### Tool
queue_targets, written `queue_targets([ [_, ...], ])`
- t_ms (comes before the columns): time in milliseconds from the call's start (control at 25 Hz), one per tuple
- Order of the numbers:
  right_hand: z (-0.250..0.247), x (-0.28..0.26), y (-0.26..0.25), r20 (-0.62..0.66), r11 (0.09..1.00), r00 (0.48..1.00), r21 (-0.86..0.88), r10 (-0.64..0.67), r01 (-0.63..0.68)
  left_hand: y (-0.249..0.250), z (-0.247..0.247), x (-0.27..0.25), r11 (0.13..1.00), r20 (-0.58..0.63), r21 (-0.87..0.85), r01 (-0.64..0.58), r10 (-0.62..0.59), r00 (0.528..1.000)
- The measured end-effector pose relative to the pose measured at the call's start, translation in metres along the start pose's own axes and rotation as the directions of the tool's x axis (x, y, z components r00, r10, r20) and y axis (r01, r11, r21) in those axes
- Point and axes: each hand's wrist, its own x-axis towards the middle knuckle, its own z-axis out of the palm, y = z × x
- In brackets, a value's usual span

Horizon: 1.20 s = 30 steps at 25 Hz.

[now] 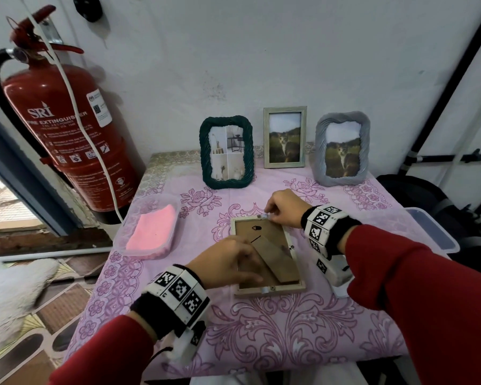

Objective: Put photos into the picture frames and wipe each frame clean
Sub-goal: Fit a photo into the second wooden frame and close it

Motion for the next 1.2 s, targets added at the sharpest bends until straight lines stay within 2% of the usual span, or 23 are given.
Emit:
queue_targets([
  [80, 0.001, 0.001, 0.0, -0.002, 0.999, 1.0, -0.048, -0.017, 0.017, 0.005, 0.004, -0.001, 0.999, 0.056, -0.011, -0.04, 0.041, 0.998],
  [280, 0.001, 0.001, -0.002, 0.002, 0.99, 0.999, -0.137, -0.036, 0.036, 0.009, 0.005, 0.004, 0.997, 0.092, 0.042, -0.064, 0.06, 0.994],
  [520, 0.003, -0.005, -0.003, 0.034, 0.983, 0.998, -0.178, -0.045, 0.051, 0.009, 0.006, 0.004, 0.996, 0.06, 0.075, -0.046, 0.042, 0.997],
  [720, 0.005, -0.004, -0.01, 0.077, 0.956, 0.996, -0.286, -0.052, 0.072, 0.015, 0.006, 0.001, 0.993, 0.078, 0.115, -0.035, 0.026, 0.997],
  [880, 0.005, -0.005, -0.006, 0.064, 0.965, 0.996, -0.25, -0.061, 0.075, 0.019, 0.006, 0.001, 0.986, 0.089, 0.163, -0.038, 0.023, 0.996],
  [1200, 0.01, -0.007, 0.005, -0.007, 0.991, 0.996, -0.1, -0.085, 0.084, 0.022, 0.005, 0.004, 0.988, 0.084, 0.151, -0.026, 0.014, 0.996],
])
